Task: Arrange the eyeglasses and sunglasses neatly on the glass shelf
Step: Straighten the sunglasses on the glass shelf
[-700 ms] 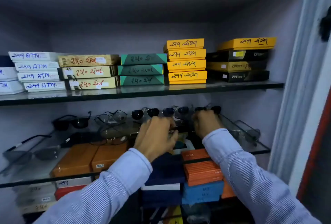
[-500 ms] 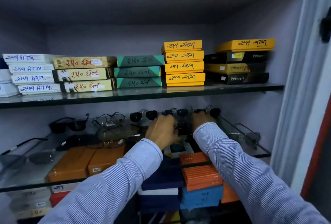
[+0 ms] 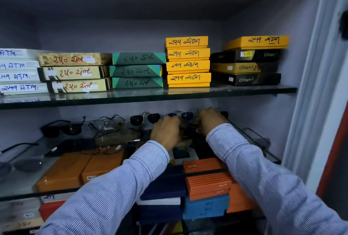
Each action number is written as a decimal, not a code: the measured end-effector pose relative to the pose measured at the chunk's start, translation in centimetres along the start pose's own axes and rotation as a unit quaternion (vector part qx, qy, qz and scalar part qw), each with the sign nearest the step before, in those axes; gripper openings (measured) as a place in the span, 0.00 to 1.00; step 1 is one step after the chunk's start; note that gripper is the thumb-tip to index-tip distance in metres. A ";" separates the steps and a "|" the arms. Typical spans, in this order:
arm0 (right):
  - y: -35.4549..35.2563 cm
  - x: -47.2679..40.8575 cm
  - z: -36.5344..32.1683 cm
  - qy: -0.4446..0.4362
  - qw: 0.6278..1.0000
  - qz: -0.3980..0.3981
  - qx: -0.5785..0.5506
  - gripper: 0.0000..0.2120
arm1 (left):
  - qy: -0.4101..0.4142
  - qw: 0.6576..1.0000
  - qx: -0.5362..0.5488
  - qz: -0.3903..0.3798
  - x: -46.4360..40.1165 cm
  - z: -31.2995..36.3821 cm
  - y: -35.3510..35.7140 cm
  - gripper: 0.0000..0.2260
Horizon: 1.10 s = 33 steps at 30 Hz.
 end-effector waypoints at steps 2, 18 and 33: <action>-0.6 0.2 0.3 -0.014 0.999 0.009 -0.035 0.17 | 0.000 0.999 0.028 0.019 0.3 -0.2 -0.9 0.11; -1.2 2.7 3.3 0.051 0.969 0.005 -0.241 0.10 | -0.094 0.976 0.179 -0.078 2.0 -1.8 -3.2 0.03; 0.7 1.3 3.8 0.094 0.981 0.050 -0.160 0.06 | -0.113 0.980 0.156 -0.039 2.0 -0.7 -1.7 0.07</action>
Point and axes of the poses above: each hand's wrist, its own x-axis away from the middle knuckle, its own y-axis out of the palm, z = x × y, the point moved 2 cm from there along -x, towards the middle knuckle, and after that the axes turned 13 degrees about -y, right-handed, at the moved point
